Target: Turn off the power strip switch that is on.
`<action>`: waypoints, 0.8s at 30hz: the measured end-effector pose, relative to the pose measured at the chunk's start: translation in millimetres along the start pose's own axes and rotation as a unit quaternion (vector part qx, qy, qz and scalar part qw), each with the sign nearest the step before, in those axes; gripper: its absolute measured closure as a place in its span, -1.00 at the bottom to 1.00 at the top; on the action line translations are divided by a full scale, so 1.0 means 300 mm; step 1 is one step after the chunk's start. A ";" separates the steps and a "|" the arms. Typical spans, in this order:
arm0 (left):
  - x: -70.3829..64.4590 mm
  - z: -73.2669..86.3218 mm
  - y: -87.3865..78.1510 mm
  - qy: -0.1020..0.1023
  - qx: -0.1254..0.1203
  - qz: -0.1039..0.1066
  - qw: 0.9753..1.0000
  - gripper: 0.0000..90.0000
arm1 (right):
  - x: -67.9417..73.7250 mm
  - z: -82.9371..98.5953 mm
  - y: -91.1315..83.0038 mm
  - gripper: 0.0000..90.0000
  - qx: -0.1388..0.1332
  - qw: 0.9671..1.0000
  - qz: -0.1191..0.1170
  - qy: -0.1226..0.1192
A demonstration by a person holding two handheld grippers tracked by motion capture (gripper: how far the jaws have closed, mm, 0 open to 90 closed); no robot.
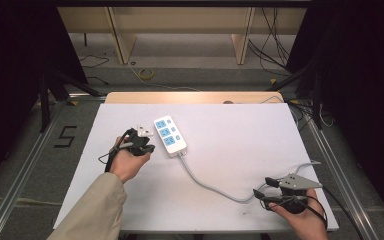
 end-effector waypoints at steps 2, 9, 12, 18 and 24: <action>0.004 -0.007 0.008 -0.005 -0.002 0.003 1.000 1.00 | 0.001 0.001 0.000 -0.19 0.000 1.000 0.000 0.000; 0.019 -0.028 0.020 -0.001 0.003 -0.002 1.000 1.00 | 0.003 0.002 0.003 -0.19 0.001 1.000 -0.002 0.000; 0.040 -0.036 0.028 0.001 0.004 -0.010 1.000 1.00 | 0.003 0.002 0.002 -0.19 0.002 1.000 -0.002 -0.001; 0.060 -0.040 0.051 0.003 0.001 -0.013 1.000 1.00 | 0.001 0.003 0.002 -0.19 0.002 1.000 -0.002 -0.001; 0.066 -0.040 0.063 0.001 0.003 -0.012 1.000 1.00 | 0.002 0.003 0.003 -0.19 0.003 1.000 -0.003 -0.001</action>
Point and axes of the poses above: each handheld gripper's, and its own axes: y roughly forward along the jaws, z roughly out of its underside, x roughly to its left, the point moved 6 cm from there along y, roughly forward along the jaws, and after that the axes turned 6 degrees about y, right-handed, at the moved point
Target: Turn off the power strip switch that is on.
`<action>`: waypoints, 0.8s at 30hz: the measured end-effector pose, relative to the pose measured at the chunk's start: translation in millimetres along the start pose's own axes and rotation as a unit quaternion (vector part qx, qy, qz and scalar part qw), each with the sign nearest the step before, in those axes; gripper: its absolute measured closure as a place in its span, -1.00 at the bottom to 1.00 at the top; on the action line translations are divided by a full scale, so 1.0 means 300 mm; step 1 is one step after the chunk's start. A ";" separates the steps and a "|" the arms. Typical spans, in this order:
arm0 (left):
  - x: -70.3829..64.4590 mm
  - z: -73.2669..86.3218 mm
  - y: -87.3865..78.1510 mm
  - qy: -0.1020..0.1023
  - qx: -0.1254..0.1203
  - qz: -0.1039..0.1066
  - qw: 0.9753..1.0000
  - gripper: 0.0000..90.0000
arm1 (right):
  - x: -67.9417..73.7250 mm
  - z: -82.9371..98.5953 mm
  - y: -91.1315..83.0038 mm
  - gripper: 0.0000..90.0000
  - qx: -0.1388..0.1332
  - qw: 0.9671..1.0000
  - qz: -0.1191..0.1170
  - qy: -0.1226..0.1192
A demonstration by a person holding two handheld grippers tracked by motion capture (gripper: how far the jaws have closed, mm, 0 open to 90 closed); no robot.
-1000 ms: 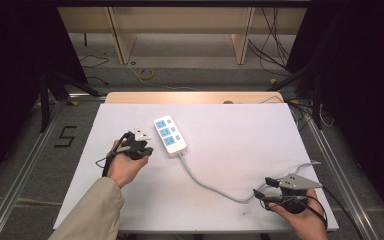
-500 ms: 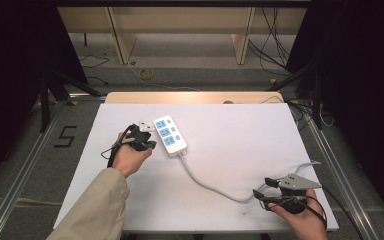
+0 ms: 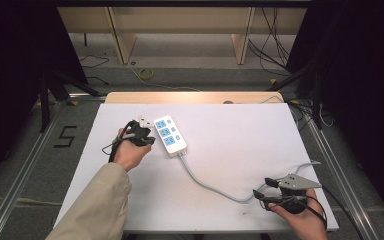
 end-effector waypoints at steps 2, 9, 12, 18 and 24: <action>0.002 -0.004 0.005 -0.003 0.001 -0.001 1.000 1.00 | 0.001 0.000 0.000 -0.19 0.002 1.000 -0.001 -0.001; 0.015 -0.009 0.020 -0.002 0.004 -0.005 1.000 1.00 | 0.002 0.001 0.001 -0.18 0.002 1.000 -0.001 -0.001; 0.019 -0.015 0.029 0.000 0.006 -0.005 1.000 1.00 | 0.002 0.002 0.002 -0.18 0.003 1.000 -0.002 -0.001; 0.022 -0.031 0.035 0.004 0.005 -0.005 1.000 1.00 | 0.003 0.002 0.002 -0.18 0.003 1.000 -0.002 -0.001; 0.031 -0.054 0.038 0.009 0.007 -0.009 1.000 1.00 | 0.004 0.002 0.002 -0.18 0.003 1.000 -0.001 -0.001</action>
Point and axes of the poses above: each handheld gripper's, and its own axes: y roughly forward along the jaws, z roughly out of its underside, x roughly to its left, the point moved 6 cm from there along y, roughly forward along the jaws, and after that the axes turned 6 degrees about y, right-handed, at the moved point
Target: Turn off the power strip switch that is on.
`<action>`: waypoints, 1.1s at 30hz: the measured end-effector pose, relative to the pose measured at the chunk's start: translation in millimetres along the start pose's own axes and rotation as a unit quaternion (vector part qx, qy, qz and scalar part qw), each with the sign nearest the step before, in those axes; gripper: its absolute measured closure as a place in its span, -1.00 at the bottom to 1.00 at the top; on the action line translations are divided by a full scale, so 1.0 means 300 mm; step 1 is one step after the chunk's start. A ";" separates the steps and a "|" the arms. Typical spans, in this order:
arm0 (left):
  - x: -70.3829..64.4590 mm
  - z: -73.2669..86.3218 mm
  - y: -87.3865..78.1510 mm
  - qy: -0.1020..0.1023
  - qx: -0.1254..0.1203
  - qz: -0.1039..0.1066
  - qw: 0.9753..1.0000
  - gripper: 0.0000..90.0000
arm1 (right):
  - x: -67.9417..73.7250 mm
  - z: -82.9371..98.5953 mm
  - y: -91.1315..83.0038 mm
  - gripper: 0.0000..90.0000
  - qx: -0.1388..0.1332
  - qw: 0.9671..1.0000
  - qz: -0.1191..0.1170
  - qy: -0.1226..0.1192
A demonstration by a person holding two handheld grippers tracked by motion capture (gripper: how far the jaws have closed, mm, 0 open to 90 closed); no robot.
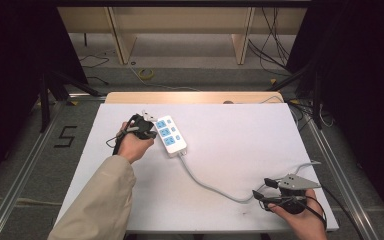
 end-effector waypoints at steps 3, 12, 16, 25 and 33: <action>0.006 -0.007 0.002 0.001 0.004 -0.001 1.000 1.00 | 0.001 0.001 0.001 -0.18 0.001 1.000 0.000 0.000; 0.010 -0.025 0.020 0.001 0.010 -0.003 1.000 1.00 | 0.003 0.001 0.002 -0.18 0.002 1.000 -0.002 0.000; 0.012 -0.029 0.029 0.001 0.012 -0.003 1.000 1.00 | 0.003 0.001 0.004 -0.18 0.003 1.000 -0.002 0.001; 0.022 -0.054 0.038 0.005 0.011 -0.007 1.000 1.00 | 0.004 0.000 0.004 -0.18 0.003 1.000 -0.002 0.001; 0.021 -0.064 0.062 0.002 0.014 -0.005 1.000 1.00 | 0.003 0.001 0.003 -0.18 0.002 1.000 -0.002 0.002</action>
Point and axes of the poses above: each handheld gripper's, and its own axes: y roughly forward along the jaws, z roughly out of its underside, x roughly to its left, the point moved 6 cm from there along y, roughly forward along the jaws, and after that the axes turned 6 degrees about y, right-handed, at the moved point
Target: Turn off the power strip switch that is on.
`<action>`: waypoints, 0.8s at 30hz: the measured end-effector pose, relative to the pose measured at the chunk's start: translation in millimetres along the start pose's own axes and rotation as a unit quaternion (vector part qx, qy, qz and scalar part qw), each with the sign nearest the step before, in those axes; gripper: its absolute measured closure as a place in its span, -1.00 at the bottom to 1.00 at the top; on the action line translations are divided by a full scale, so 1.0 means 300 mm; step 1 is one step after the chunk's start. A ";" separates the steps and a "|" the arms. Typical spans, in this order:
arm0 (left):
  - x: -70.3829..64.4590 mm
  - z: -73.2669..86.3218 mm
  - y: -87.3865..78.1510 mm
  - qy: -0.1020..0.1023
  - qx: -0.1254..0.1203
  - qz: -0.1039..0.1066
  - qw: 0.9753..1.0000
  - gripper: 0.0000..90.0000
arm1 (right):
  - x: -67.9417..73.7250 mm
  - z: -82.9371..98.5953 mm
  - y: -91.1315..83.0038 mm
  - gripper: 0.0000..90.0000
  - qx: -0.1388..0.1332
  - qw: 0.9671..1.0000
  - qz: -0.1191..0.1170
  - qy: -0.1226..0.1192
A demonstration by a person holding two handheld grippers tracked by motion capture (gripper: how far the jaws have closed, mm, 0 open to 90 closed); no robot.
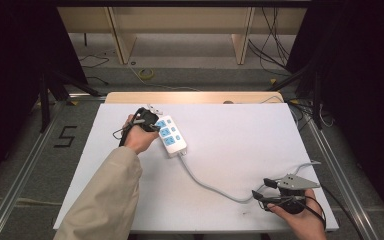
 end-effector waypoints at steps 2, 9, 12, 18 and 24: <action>0.001 0.000 0.004 0.000 0.003 0.000 1.000 1.00 | 0.000 0.000 0.000 -0.18 0.000 1.000 0.000 0.000; 0.012 -0.009 0.013 0.003 0.007 -0.004 1.000 1.00 | 0.000 0.001 0.001 -0.18 -0.001 1.000 -0.001 0.001; 0.017 -0.017 0.013 0.009 0.008 -0.009 1.000 1.00 | 0.000 0.001 0.001 -0.18 -0.001 1.000 -0.002 0.001; 0.020 -0.037 0.010 0.015 0.003 -0.010 1.000 1.00 | 0.000 0.002 0.001 -0.18 -0.002 1.000 -0.002 0.002; 0.023 -0.049 0.018 0.016 0.008 -0.009 1.000 1.00 | 0.000 0.003 -0.002 -0.18 -0.001 1.000 -0.002 0.003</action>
Point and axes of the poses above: each handheld gripper's, and its own axes: y roughly forward along the jaws, z roughly out of its underside, x roughly to its left, the point moved 6 cm from there along y, roughly forward along the jaws, and after that the axes turned 6 degrees about y, right-handed, at the moved point
